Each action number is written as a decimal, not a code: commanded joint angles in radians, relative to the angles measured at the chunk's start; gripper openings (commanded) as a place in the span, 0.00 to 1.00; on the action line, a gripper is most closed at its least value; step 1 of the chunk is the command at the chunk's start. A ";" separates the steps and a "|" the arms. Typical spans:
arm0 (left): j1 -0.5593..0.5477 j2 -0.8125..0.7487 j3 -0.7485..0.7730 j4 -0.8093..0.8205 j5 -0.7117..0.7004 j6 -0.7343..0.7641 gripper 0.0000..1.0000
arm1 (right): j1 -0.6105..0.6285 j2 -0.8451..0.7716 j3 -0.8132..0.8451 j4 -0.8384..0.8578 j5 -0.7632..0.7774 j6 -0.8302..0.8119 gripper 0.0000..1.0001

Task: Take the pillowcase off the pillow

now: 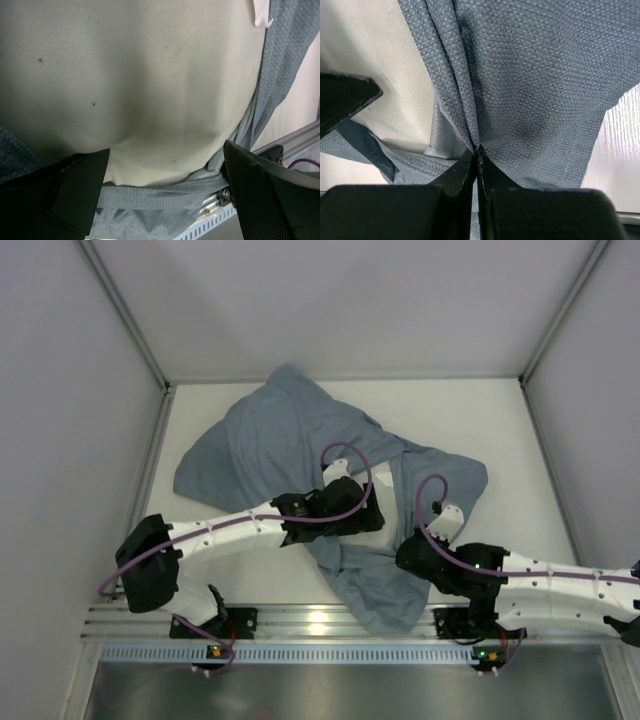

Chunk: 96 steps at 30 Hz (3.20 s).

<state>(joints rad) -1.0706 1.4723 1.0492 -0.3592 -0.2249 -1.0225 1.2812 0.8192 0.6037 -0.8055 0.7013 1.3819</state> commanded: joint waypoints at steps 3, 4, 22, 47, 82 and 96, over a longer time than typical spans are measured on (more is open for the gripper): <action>0.001 0.135 0.029 0.072 -0.088 -0.056 0.99 | 0.014 0.031 0.019 0.057 -0.019 -0.049 0.00; 0.001 0.164 0.061 0.074 -0.079 -0.057 0.99 | 0.015 0.035 0.019 0.077 -0.020 -0.053 0.00; 0.092 0.022 0.239 -0.013 -0.122 0.127 0.00 | 0.015 -0.054 -0.064 0.085 -0.069 -0.060 0.00; 0.396 -0.078 0.592 -0.113 0.205 0.168 0.00 | 0.006 0.593 -0.110 0.430 -0.134 0.026 0.00; 0.400 -0.882 -0.517 0.045 0.335 0.027 0.00 | 0.043 0.211 0.312 0.186 -0.175 -0.406 0.72; 0.400 -0.902 -0.557 0.058 0.368 0.025 0.00 | 0.043 0.544 0.481 0.121 -0.023 -0.350 0.65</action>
<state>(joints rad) -0.6712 0.5728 0.4896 -0.3862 0.1108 -0.9787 1.3071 1.3247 1.0348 -0.6601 0.6121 1.0180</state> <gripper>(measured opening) 0.043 0.654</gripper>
